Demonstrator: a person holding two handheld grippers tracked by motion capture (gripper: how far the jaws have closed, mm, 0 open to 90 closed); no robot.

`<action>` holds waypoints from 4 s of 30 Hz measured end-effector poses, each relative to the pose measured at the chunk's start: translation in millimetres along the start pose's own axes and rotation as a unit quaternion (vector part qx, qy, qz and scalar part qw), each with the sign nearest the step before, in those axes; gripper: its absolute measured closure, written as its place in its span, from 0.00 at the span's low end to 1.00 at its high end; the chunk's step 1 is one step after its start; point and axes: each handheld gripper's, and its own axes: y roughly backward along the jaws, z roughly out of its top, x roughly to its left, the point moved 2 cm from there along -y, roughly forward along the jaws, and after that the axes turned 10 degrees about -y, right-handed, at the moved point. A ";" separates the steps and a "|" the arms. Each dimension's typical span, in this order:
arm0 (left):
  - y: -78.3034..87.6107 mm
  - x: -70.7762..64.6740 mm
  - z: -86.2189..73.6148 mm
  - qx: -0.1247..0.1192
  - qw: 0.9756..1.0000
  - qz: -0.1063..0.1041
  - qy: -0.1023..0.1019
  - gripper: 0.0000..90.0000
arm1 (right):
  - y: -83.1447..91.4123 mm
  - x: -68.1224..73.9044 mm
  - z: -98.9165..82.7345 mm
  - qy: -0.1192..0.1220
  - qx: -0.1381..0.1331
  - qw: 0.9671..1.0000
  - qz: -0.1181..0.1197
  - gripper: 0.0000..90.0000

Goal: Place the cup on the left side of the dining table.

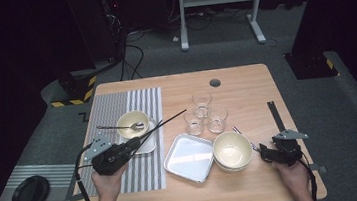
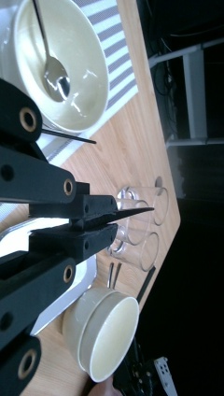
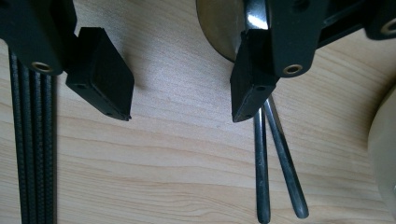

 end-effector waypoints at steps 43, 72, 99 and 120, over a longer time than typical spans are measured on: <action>1.1 9.1 -11.5 0.023 0.999 0.024 -0.006 0.94 | 0.0 0.0 0.0 0.000 0.000 1.000 -0.001 0.44; 0.5 15.6 -35.1 0.048 0.997 0.060 0.014 0.94 | 0.1 0.1 -0.1 0.000 0.000 1.000 -0.002 0.44; 6.8 17.3 -55.3 0.069 0.995 0.075 0.020 0.94 | 0.1 0.0 -0.1 0.000 0.000 1.000 -0.003 0.44; 8.7 20.1 -60.4 0.079 0.993 0.086 0.018 0.94 | 0.1 0.0 -0.1 0.000 0.000 1.000 -0.003 0.44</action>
